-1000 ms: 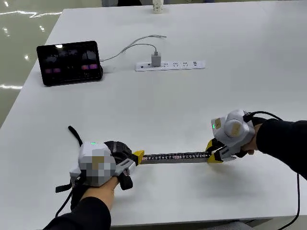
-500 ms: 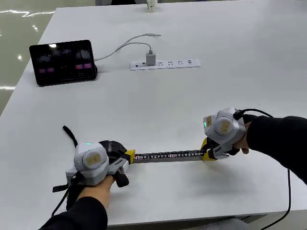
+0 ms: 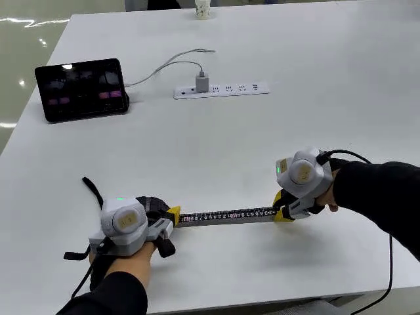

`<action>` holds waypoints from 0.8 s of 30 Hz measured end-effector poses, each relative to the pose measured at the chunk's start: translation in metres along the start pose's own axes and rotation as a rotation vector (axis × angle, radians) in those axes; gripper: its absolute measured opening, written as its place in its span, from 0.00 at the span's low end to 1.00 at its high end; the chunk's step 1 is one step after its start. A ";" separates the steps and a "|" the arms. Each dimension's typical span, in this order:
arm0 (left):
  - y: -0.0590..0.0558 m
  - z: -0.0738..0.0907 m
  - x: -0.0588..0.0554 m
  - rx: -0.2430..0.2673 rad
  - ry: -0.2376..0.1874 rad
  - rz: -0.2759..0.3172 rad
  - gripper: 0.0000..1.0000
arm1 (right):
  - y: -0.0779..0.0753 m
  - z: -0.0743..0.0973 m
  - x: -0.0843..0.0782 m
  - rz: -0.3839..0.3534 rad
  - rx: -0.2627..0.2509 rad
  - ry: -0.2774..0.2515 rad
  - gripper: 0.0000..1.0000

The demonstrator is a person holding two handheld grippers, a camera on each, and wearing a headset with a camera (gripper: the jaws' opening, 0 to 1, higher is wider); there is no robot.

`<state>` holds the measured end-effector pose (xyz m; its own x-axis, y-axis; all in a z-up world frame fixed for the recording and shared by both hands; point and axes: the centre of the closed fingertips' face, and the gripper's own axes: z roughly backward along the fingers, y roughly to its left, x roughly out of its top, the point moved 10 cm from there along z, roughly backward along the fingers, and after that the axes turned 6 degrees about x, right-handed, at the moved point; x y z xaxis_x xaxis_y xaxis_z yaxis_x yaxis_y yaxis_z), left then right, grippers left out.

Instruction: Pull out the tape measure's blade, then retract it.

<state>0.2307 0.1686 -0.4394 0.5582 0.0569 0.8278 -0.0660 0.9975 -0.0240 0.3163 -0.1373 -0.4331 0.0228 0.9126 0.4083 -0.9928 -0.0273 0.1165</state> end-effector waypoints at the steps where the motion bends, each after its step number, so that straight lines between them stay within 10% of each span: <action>1: 0.000 0.000 0.000 -0.001 0.001 -0.003 0.68 | 0.000 0.000 0.000 0.005 0.001 0.000 0.11; 24: 0.001 -0.003 -0.001 -0.004 0.021 -0.038 0.66 | -0.001 -0.001 0.002 -0.012 0.008 0.005 0.11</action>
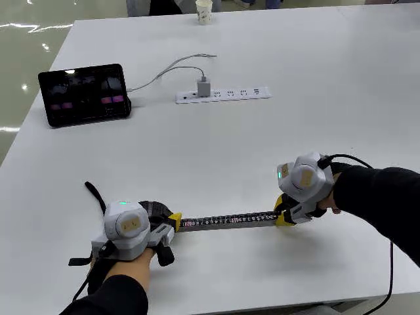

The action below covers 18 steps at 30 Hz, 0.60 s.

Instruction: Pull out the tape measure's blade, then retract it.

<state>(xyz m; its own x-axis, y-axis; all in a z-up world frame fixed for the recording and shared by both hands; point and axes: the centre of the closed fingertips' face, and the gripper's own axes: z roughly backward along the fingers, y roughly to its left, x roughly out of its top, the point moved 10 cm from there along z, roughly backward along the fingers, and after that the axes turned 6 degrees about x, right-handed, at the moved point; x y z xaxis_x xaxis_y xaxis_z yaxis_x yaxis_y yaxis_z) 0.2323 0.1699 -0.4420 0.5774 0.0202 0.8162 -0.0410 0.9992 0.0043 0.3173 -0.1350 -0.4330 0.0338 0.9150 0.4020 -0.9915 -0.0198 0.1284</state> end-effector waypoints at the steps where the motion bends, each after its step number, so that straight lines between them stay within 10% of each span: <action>1: 0.000 0.000 0.000 0.000 0.002 0.001 0.66 | 0.000 0.000 0.001 0.006 -0.003 -0.004 0.11; 18: 0.000 0.001 0.001 -0.005 0.011 -0.003 0.66 | 0.000 -0.002 0.005 -0.004 -0.010 0.020 0.11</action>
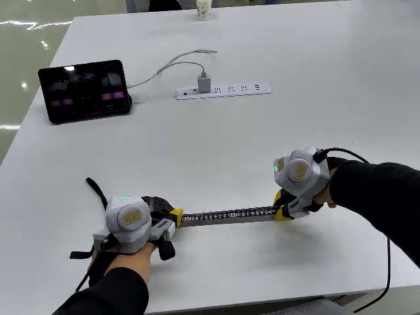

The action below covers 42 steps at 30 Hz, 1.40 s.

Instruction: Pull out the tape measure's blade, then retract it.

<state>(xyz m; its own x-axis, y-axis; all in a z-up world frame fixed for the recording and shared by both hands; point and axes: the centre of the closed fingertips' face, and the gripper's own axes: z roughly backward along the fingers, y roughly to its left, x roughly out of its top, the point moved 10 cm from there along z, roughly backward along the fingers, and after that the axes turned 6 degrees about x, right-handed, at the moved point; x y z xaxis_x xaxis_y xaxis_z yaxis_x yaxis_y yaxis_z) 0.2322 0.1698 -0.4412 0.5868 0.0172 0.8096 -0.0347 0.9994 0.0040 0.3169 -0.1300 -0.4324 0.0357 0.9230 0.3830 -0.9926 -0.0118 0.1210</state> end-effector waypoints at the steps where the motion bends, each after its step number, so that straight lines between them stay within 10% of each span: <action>1: 0.000 0.000 0.000 0.000 0.000 0.000 0.66 | 0.000 0.000 0.000 -0.004 0.000 0.000 0.11; 42: 0.000 0.002 0.001 -0.009 0.017 -0.003 0.65 | 0.000 -0.004 0.010 -0.012 0.003 0.010 0.11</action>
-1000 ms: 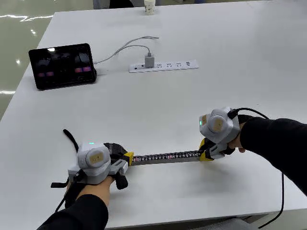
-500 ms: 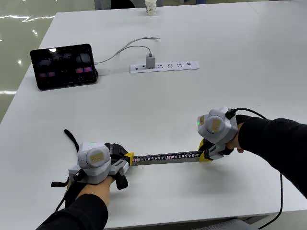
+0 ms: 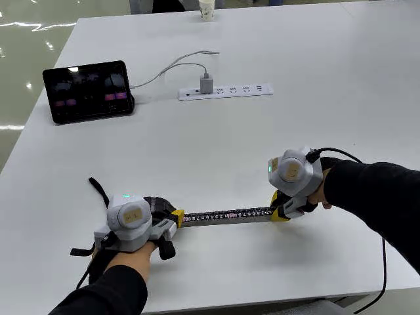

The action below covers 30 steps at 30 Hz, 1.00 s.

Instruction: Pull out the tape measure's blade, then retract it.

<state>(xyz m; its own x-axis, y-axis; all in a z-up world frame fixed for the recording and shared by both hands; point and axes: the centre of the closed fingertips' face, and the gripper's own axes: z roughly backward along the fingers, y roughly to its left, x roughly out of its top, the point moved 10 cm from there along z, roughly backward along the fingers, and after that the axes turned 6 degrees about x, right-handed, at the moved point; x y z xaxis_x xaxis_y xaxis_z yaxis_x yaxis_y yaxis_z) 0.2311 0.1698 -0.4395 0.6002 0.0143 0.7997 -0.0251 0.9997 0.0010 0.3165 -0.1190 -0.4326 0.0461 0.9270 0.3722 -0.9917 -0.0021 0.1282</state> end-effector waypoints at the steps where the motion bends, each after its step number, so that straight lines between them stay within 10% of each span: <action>1: 0.000 0.000 0.000 0.000 0.001 0.000 0.65 | 0.000 0.000 0.000 -0.002 0.000 0.001 0.11; 30: 0.001 0.000 0.000 -0.011 0.002 -0.003 0.66 | 0.000 -0.003 0.011 -0.031 -0.006 0.005 0.11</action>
<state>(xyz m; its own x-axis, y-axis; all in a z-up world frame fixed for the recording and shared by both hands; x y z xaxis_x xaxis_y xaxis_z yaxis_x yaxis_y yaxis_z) 0.2307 0.1705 -0.4398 0.6016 0.0109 0.7988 -0.0142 0.9999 -0.0030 0.3162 -0.1080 -0.4315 0.0767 0.9286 0.3631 -0.9906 0.0294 0.1338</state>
